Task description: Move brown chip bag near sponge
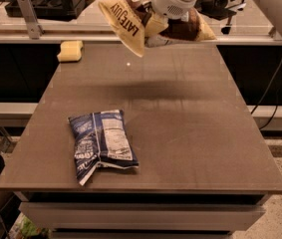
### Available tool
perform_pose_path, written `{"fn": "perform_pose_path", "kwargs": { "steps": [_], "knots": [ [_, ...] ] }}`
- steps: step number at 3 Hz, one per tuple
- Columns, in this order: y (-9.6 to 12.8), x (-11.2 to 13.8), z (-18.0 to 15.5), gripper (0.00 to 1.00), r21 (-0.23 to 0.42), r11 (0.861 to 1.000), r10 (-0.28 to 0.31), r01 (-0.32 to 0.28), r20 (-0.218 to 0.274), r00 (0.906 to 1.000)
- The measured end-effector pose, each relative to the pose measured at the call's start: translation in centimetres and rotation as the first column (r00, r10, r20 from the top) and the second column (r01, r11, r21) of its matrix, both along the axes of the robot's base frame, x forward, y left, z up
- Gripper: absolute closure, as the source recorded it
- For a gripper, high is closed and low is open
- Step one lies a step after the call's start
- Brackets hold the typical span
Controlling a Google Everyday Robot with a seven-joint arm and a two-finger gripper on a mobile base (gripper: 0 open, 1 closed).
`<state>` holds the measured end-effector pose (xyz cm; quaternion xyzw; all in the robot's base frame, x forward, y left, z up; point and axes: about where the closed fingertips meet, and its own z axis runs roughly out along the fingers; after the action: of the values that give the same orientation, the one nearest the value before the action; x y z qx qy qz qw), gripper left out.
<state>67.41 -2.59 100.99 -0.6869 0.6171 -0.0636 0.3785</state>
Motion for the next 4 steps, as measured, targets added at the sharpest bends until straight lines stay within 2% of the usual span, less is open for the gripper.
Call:
{"fn": "perform_pose_path", "kwargs": {
  "steps": [1, 2, 3, 4],
  "knots": [
    [2.5, 3.2, -0.8, 1.00, -0.028, 0.999, 0.026, -0.025, 0.023, 0.9994],
    [4.6, 5.7, -2.4, 1.00, -0.070, 0.998, 0.012, -0.009, 0.030, 0.9995],
    [6.3, 8.0, -4.4, 1.00, -0.134, 0.991, -0.028, 0.032, 0.031, 0.9991],
    [7.6, 9.8, -5.5, 1.00, -0.154, 0.986, -0.054, 0.060, 0.043, 0.9976]
  ]
}}
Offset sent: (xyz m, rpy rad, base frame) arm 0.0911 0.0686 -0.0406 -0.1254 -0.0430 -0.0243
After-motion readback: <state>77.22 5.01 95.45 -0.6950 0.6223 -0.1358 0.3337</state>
